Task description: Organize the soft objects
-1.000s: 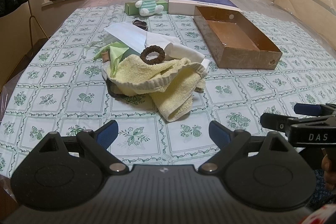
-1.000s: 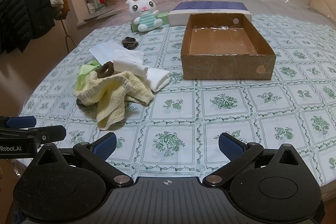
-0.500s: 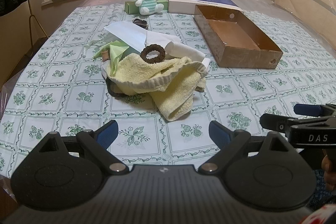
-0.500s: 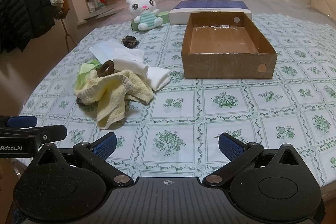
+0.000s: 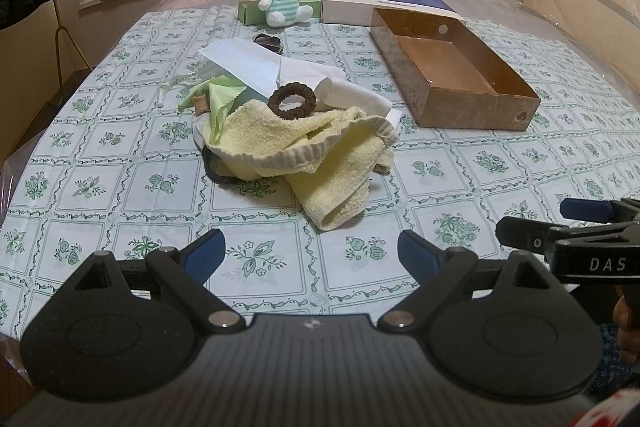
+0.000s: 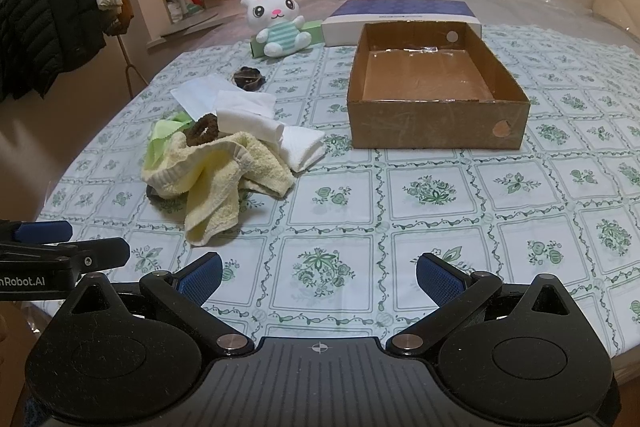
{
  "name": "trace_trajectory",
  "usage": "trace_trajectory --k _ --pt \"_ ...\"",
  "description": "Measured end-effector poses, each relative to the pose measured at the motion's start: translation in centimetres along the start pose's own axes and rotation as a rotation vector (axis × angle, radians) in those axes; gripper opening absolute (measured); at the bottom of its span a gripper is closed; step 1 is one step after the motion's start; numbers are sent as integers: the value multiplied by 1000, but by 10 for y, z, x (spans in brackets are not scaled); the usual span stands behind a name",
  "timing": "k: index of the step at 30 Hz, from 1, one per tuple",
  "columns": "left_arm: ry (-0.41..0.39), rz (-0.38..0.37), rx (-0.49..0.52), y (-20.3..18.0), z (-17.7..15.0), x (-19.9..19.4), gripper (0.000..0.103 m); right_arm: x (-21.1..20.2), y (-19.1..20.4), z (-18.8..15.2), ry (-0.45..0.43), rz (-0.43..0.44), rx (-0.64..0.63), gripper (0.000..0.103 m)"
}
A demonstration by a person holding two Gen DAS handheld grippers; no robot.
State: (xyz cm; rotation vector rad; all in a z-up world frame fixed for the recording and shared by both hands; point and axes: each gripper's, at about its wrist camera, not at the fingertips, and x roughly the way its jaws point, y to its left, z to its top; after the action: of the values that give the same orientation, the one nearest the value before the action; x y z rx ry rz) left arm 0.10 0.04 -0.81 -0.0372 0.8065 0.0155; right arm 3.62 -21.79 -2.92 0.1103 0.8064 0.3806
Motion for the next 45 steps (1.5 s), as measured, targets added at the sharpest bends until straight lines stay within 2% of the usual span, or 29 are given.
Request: trace_trajectory --k 22,35,45 --pt "3 1 -2 3 -5 8 92 5 -1 0 3 0 0 103" --pt "-9 11 -34 23 19 22 92 18 -2 23 -62 50 -4 103" --pt "-54 16 -9 29 40 35 92 38 0 46 -111 94 -6 103"
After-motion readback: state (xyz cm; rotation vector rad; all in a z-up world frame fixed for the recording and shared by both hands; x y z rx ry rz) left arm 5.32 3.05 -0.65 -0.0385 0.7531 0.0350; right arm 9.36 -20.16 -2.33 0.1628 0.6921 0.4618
